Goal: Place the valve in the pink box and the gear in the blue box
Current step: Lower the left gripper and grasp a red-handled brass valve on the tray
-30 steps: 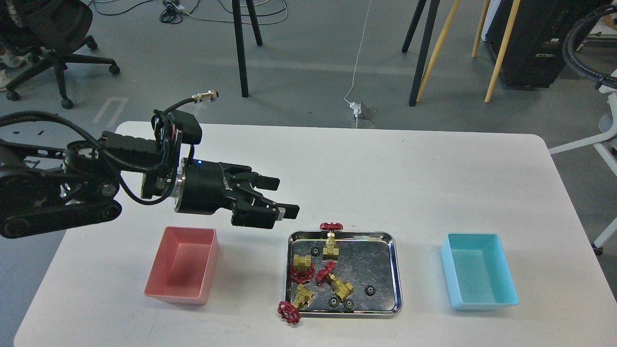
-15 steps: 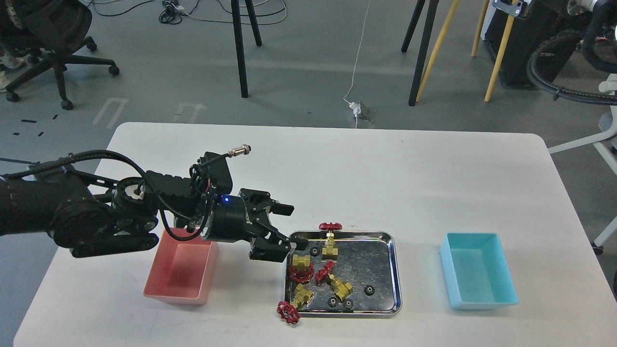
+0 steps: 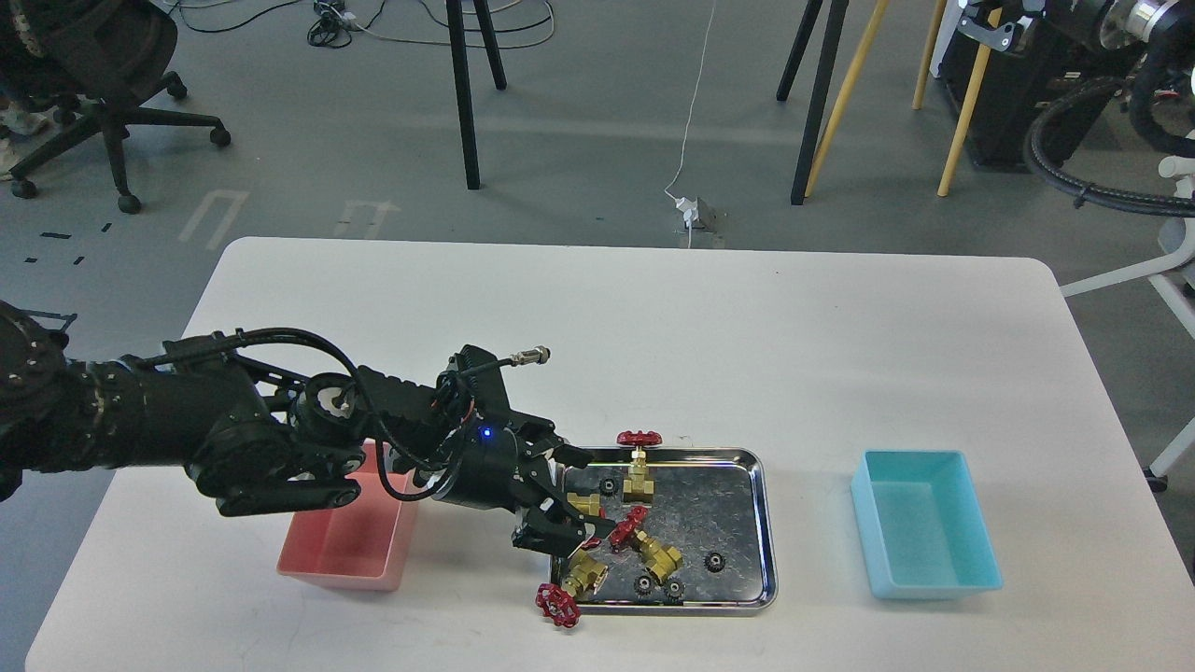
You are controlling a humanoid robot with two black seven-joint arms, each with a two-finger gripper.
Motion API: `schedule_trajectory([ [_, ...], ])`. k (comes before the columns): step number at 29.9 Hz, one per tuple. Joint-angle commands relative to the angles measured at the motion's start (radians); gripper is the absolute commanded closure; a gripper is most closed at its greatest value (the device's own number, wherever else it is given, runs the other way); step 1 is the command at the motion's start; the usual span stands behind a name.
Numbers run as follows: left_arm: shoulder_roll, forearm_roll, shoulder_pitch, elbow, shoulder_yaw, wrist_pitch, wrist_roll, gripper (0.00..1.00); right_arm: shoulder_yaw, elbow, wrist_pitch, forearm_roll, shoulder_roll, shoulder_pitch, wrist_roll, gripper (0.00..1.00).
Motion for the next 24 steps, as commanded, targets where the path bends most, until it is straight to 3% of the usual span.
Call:
schedule_trajectory([
  [1, -0.004, 0.002, 0.002, 0.005, 0.013, 0.000, 0.000, 0.11, -0.002, 0.000, 0.000, 0.000, -0.003, -0.009, 0.000, 0.00],
  [9, -0.008, 0.001, 0.025, 0.020, 0.018, 0.000, 0.000, 0.15, -0.002, 0.000, 0.000, 0.000, -0.004, -0.010, 0.000, 0.00],
  [24, -0.036, 0.001, 0.068, 0.065, 0.016, 0.004, 0.000, 0.38, -0.006, 0.012, 0.000, -0.002, -0.003, -0.018, 0.002, 0.00],
])
